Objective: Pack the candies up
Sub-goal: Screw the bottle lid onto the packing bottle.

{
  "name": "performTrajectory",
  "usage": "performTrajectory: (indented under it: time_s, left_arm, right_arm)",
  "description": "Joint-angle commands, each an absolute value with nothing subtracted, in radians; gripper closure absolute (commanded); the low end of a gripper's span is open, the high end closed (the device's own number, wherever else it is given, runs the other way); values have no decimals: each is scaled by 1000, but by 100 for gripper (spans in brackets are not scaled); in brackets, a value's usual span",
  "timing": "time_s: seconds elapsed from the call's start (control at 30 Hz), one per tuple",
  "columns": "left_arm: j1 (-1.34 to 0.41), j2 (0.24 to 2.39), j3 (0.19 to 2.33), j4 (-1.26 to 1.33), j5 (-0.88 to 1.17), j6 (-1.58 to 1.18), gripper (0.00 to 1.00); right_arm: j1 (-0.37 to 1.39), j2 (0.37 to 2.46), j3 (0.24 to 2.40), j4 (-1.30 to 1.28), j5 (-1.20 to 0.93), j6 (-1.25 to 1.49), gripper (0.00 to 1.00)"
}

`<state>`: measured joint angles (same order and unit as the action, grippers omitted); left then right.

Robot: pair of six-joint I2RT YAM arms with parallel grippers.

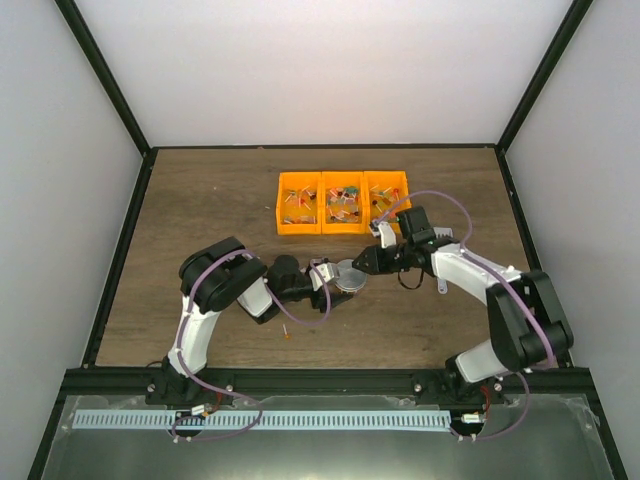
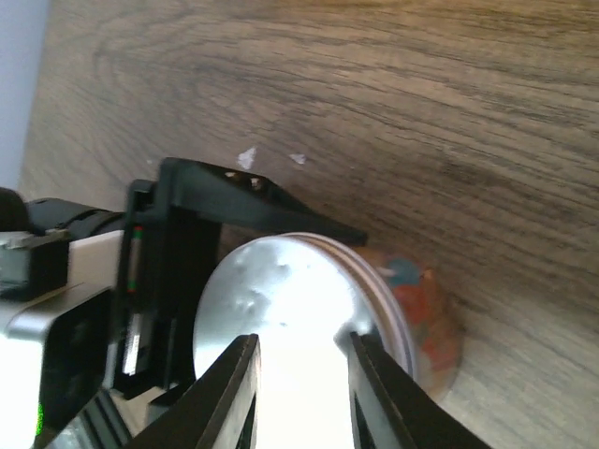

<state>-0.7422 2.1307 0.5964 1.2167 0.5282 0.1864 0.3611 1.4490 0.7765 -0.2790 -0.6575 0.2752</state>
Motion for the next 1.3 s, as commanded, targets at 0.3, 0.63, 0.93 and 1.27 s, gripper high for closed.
performTrajectory:
  time_s: [0.3, 0.63, 0.93, 1.27]
  left_arm:
    - [-732, 2177, 551, 975, 495, 160, 25]
    - [-733, 2177, 548, 978, 500, 153, 25]
    - [-732, 2181, 549, 993, 495, 142, 25]
    - [-731, 2185, 556, 1000, 482, 122, 28]
  right_arm:
    - [356, 1583, 859, -275, -630, 171, 73]
    - [356, 1640, 891, -269, -650, 150, 74]
    - [356, 1644, 836, -265, -736, 143, 88]
    - [356, 1605, 641, -137, -882, 231, 93]
